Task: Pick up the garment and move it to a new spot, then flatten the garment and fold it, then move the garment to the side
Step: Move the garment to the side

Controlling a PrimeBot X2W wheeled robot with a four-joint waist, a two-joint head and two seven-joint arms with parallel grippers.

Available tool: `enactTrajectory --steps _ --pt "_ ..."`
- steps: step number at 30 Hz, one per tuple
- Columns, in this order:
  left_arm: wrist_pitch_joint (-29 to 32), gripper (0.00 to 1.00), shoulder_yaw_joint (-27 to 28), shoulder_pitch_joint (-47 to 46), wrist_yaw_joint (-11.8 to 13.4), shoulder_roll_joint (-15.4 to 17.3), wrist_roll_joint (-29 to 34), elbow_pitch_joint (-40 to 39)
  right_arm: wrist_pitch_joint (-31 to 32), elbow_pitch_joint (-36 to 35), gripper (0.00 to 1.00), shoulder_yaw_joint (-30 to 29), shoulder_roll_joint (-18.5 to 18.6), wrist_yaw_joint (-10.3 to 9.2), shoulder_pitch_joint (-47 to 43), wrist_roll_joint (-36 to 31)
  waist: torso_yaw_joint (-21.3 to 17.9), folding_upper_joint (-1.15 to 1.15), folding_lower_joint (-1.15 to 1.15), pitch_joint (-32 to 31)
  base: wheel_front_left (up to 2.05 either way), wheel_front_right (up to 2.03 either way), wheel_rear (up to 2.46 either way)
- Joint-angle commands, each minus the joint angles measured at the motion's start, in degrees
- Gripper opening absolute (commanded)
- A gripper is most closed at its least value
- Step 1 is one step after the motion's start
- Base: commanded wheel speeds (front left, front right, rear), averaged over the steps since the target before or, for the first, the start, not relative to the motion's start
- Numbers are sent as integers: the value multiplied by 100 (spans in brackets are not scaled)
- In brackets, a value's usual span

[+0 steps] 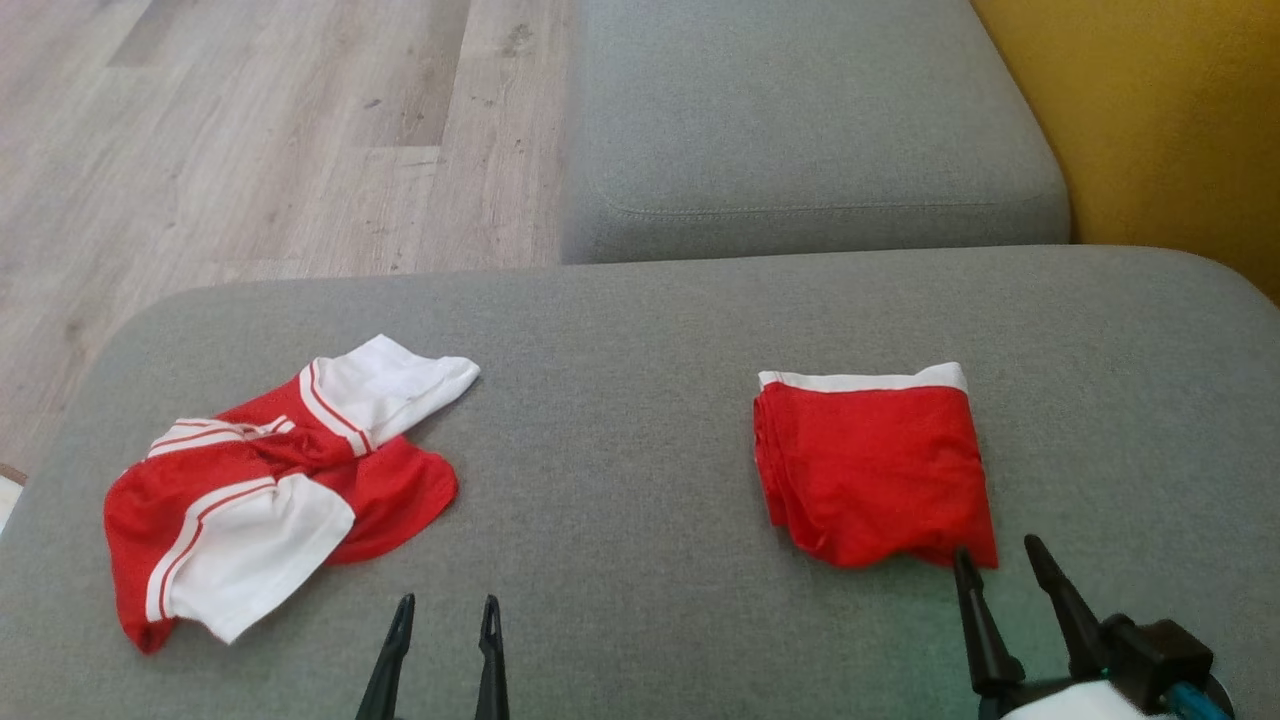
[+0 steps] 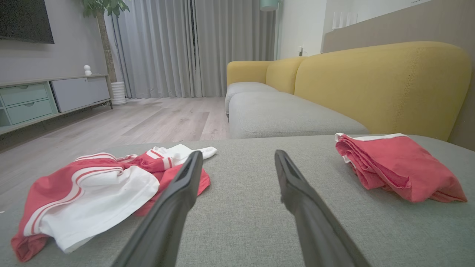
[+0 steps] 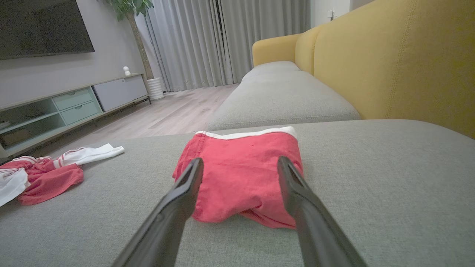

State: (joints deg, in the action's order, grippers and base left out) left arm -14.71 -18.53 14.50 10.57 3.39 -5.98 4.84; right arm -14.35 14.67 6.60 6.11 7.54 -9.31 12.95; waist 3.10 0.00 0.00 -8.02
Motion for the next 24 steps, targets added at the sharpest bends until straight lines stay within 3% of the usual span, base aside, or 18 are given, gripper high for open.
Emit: enactTrajectory --steps 1,24 --pt "-29 100 203 -175 -13 -38 3 -169 -64 -146 100 120 39 -5 120 0 7 0 0 -5 0 0 0" --pt "-29 100 331 -196 -111 -50 53 -134 -64 -131 100 211 0 -5 107 -14 17 0 0 60 0 0 0"
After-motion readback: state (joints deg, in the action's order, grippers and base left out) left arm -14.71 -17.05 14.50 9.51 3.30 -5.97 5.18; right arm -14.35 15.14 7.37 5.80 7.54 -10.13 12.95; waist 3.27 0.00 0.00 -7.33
